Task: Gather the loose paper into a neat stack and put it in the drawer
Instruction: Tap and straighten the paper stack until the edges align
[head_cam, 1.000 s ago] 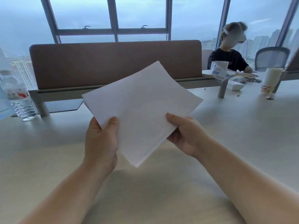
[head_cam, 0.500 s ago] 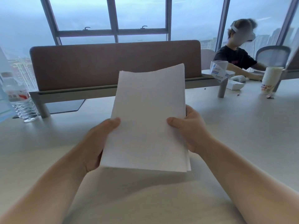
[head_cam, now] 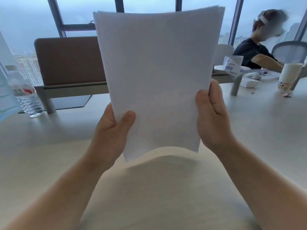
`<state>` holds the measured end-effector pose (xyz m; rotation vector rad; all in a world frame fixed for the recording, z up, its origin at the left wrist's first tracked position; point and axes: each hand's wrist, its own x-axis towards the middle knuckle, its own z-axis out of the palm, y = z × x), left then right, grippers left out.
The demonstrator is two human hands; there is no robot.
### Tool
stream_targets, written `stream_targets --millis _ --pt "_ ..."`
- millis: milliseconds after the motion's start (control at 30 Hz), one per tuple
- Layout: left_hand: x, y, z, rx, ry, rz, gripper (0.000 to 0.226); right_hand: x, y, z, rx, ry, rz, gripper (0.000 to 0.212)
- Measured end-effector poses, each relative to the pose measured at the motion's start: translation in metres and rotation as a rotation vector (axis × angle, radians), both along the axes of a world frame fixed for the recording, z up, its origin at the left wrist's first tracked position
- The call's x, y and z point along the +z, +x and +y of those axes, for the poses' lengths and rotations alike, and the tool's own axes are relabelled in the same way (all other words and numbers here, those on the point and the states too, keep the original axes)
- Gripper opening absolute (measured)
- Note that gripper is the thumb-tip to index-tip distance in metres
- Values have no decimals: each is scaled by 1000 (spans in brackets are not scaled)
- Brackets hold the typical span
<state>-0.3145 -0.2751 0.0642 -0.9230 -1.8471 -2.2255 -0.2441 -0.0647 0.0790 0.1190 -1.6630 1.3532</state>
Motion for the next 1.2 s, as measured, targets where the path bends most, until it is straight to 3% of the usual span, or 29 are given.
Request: stream_targets --millis 100,200,367,467,533,600,667,833,1000,1100,1200 --pt "0 -5 -3 16 100 -77 11 -3 -4 4 4 -24 -17 14" --pt "-5 -11 -5 106 72 -88 16 -12 -9 7 60 -37 -106 20" --pt "-8 -2 -6 333 -213 209 20 -23 -8 1 65 55 -186 31" --pt "-2 6 -5 377 -171 312 16 -16 -3 -4 16 112 -137 28" --pt "4 11 0 297 -25 260 18 -8 1 -6 22 132 -88 23" --pt "10 11 1 147 156 66 22 -3 1 -3 22 103 -60 20" --pt "11 5 -1 70 206 -69 16 -2 -3 5 51 2 -60 17" --pt "-2 0 -2 13 39 -103 21 -8 -6 3 20 -11 -140 19" --pt "-5 6 -5 328 -271 163 17 -12 -3 -6 -58 100 -93 15" --pt "-1 10 -4 232 -126 155 20 -7 0 -4 -57 99 -28 15" --pt "7 6 -2 88 91 28 14 0 0 2 -5 47 -17 16"
